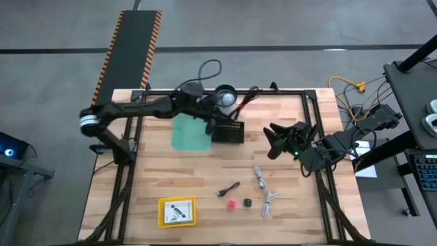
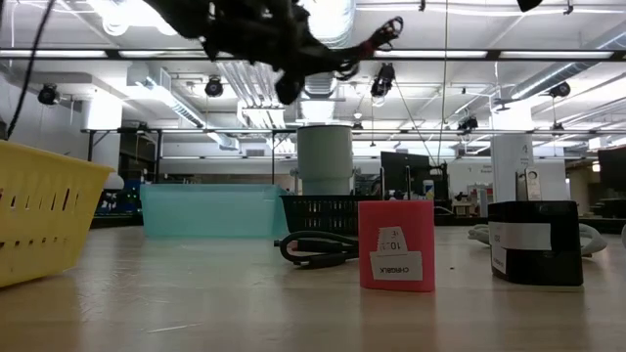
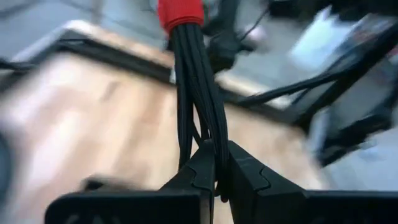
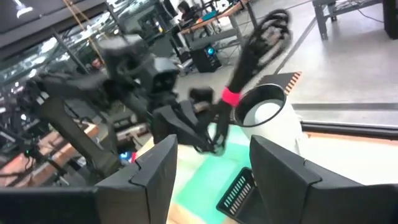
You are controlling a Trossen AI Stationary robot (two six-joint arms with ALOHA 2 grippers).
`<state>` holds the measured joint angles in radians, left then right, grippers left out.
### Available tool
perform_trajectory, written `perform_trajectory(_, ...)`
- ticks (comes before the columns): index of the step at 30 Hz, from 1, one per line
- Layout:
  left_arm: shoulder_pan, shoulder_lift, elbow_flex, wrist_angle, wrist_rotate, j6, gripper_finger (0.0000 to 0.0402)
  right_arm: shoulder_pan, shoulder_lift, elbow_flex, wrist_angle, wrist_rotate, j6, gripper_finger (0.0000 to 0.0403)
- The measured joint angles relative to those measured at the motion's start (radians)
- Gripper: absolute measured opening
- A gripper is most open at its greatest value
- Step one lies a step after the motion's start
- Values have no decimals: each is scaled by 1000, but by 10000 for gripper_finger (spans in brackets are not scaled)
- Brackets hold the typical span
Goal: Pick and place items into bin
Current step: Put the right black charger cable into the green bin
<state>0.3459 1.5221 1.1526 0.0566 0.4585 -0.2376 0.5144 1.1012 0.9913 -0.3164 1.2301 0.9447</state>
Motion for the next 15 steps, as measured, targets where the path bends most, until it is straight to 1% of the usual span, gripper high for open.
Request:
perform_trajectory(2, 0, -64, -3, -137, -84, 90, 3, 0, 0, 0, -1, -8, -15, 187)
perform_trajectory(4, -9, -125, -4, -230, -188, 153, 3, 0, 0, 0, -1, -9, -33, 186)
perform_trajectory(7, -20, -208, -4, -354, -320, 173, 3, 0, -1, 0, -1, -9, -72, 183)
perform_trajectory(9, -21, -256, -11, -418, -383, 167, 3, 0, -1, 0, -1, -9, -96, 182)
perform_trajectory(12, -20, -318, -29, -491, -438, 108, 3, -1, -7, 0, 0, -9, -111, 180)
perform_trajectory(15, -21, -380, -64, -520, -438, 19, 2, -2, -31, 0, 2, -7, -123, 180)
